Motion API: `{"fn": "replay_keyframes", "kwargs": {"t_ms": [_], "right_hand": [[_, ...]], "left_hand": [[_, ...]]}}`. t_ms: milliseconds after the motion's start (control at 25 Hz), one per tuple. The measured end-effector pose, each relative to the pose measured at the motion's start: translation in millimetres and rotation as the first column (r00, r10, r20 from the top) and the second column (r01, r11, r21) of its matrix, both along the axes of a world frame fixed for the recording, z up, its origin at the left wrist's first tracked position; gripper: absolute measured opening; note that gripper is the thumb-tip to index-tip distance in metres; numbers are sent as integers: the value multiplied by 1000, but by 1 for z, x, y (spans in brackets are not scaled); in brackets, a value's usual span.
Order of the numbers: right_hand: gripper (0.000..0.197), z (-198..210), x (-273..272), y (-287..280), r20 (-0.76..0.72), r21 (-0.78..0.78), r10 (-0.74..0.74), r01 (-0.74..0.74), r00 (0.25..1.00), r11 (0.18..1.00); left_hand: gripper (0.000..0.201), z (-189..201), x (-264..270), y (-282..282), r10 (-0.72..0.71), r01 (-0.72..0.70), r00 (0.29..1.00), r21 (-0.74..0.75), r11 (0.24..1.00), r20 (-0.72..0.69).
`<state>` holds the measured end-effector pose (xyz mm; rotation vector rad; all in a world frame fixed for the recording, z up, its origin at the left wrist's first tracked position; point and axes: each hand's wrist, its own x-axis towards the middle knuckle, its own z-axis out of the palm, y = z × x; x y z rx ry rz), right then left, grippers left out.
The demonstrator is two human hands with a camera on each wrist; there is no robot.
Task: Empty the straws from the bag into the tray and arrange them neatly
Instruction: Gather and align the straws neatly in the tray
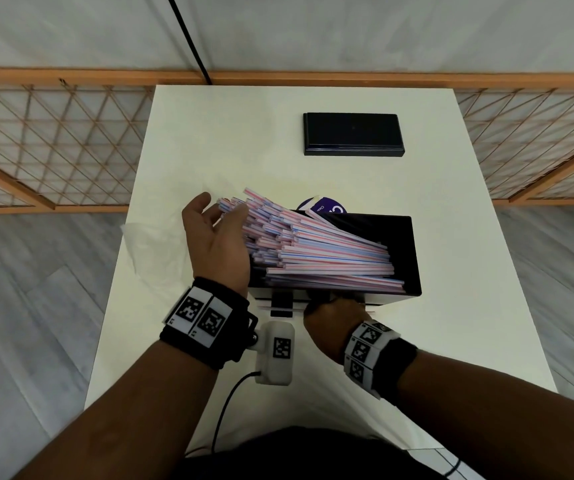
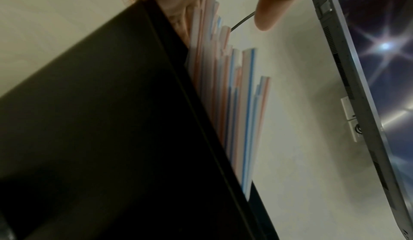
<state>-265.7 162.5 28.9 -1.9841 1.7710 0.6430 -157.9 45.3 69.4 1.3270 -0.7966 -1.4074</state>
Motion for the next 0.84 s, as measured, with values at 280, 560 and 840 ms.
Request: {"fn": "replay_keyframes", "kwargs": {"t_ms": [280,560,840], "right_hand": [[15,50,-26,28,140,-261,-33,69,990,963],[13,89,-62,14,210,-513,-191,274,959,814],[19,52,-62,-13,321,-449,-185,321,929,834]], "left_hand": [[36,5,9,-2,-61,62,997,-20,998,44],[26,9,11,-9,-82,79,996,62,995,46],[33,5,1,-7,-110,117,993,207,971,-47]]}}
